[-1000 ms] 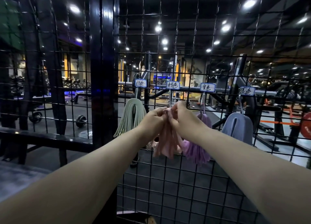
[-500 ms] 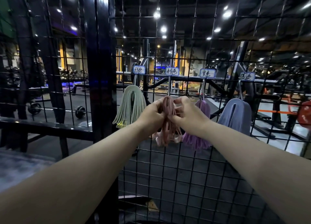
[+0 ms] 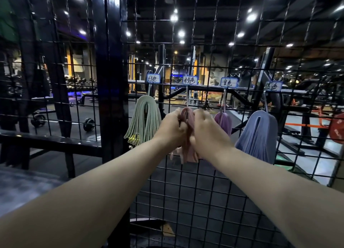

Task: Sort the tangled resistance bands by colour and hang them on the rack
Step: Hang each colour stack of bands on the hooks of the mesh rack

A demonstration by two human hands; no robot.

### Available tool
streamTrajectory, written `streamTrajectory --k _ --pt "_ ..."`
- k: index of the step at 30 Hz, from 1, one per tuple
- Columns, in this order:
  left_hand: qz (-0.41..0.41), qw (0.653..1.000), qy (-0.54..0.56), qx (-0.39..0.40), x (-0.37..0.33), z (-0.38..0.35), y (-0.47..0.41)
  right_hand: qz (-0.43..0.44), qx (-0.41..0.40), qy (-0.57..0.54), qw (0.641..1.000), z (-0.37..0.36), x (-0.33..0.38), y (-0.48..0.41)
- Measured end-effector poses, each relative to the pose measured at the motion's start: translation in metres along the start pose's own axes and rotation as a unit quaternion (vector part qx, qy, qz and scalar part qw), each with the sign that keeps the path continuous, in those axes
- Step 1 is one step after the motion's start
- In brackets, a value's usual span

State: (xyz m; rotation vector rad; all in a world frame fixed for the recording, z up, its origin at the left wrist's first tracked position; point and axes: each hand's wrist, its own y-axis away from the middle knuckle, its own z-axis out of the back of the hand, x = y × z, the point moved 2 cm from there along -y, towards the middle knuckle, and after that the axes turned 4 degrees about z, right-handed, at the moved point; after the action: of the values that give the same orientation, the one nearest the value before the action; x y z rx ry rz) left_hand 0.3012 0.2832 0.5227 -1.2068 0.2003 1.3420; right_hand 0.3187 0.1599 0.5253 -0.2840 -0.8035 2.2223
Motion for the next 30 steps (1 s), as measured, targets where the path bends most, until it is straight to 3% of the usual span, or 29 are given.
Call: streamTrajectory --k 5,15,23,27,30 --pt "-0.011 0.998 -0.061 0.01 -0.005 0.004 0.003 0.012 -0.015 -0.043 0.999 -0.009 0.004 0.001" --pt "0.036 0.99 -0.129 -0.037 -0.002 0.005 -0.009 0.089 -0.003 0.182 0.979 0.007 0.006 0.002" --pt "0.059 0.975 -0.211 0.025 0.001 -0.002 0.001 0.095 0.022 0.199 0.975 -0.007 0.012 0.003" --pt "0.058 0.989 -0.134 0.031 0.001 0.002 0.006 0.118 0.008 0.093 0.989 -0.006 0.0 0.01" --pt "0.076 0.997 -0.021 0.011 0.003 0.004 0.01 0.07 -0.027 0.04 0.996 -0.004 -0.007 0.013"
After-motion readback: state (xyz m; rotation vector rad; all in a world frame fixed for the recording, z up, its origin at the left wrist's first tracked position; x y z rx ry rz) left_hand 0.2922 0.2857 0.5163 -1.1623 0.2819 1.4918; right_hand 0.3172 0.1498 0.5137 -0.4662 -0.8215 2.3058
